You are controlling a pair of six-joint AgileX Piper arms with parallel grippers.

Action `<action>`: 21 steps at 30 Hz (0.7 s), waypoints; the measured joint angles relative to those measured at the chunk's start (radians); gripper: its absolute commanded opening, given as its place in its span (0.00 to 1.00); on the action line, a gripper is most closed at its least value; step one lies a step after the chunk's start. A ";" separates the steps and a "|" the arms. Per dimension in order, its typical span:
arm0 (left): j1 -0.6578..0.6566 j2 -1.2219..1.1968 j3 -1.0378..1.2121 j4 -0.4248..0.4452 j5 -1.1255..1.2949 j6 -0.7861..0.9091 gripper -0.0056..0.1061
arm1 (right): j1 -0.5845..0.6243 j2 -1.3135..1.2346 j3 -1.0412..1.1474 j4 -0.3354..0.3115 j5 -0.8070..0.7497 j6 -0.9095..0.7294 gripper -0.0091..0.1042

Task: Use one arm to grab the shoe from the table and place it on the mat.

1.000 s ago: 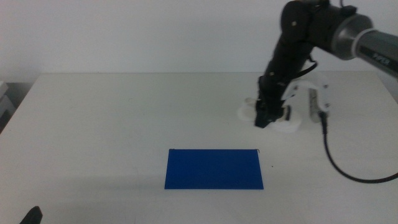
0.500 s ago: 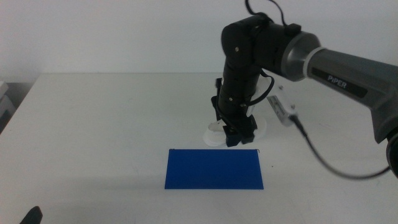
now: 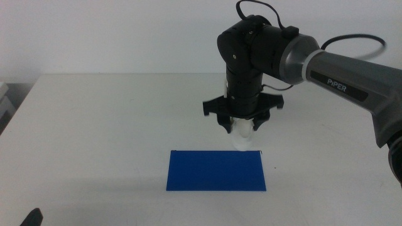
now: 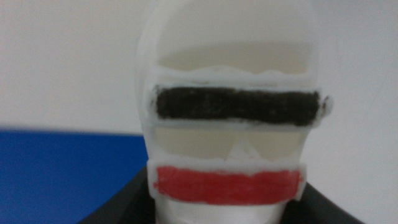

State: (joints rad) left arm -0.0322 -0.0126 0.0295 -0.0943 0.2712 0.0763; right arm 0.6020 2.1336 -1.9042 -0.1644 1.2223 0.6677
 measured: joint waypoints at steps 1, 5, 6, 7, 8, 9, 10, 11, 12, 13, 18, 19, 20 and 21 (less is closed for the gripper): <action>0.000 0.000 0.000 0.000 0.000 0.000 0.89 | 0.000 0.000 0.000 -0.011 0.001 -0.095 0.05; 0.000 0.000 0.000 0.000 0.000 0.000 0.89 | 0.000 0.000 0.000 -0.032 0.005 -0.399 0.05; 0.000 0.000 0.000 0.000 0.000 0.000 0.89 | 0.000 0.000 0.000 -0.032 0.005 -0.450 0.05; 0.000 0.000 0.000 0.000 0.000 0.000 0.89 | 0.000 0.000 0.000 -0.032 0.005 -0.515 0.05; 0.000 0.000 0.000 0.000 0.000 0.000 0.89 | 0.000 0.000 0.000 -0.031 0.005 -0.582 0.05; 0.000 0.000 0.000 0.000 0.000 0.000 0.89 | 0.000 0.000 0.000 -0.031 0.005 -0.637 0.05; 0.000 0.000 0.000 0.000 0.000 0.000 0.89 | 0.000 0.000 0.000 -0.028 0.005 -0.709 0.05; 0.000 0.000 0.000 0.000 0.000 0.000 0.89 | 0.000 0.000 0.000 -0.024 0.006 -0.781 0.05; 0.000 0.000 0.000 0.000 0.000 0.000 0.89 | 0.000 0.000 0.000 -0.019 0.005 -0.840 0.05; 0.000 0.000 0.000 0.000 0.000 0.000 0.89 | 0.000 0.000 0.000 -0.009 0.005 -0.916 0.05; 0.000 0.000 0.000 0.000 0.000 0.000 0.89 | 0.000 0.000 0.000 0.044 0.006 -1.295 0.05; 0.000 0.000 0.000 0.000 0.000 0.000 0.89 | 0.000 0.000 0.000 0.056 0.006 -1.361 0.05; 0.000 0.000 0.000 0.000 0.000 0.000 0.89 | 0.000 0.000 0.000 0.071 0.008 -1.414 0.05; 0.000 0.000 0.000 0.000 0.000 0.000 0.89 | 0.000 0.000 0.000 0.086 0.007 -1.448 0.05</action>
State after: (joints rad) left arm -0.0322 -0.0126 0.0295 -0.0943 0.2712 0.0763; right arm 0.6020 2.1336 -1.9042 -0.0787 1.2297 -0.7803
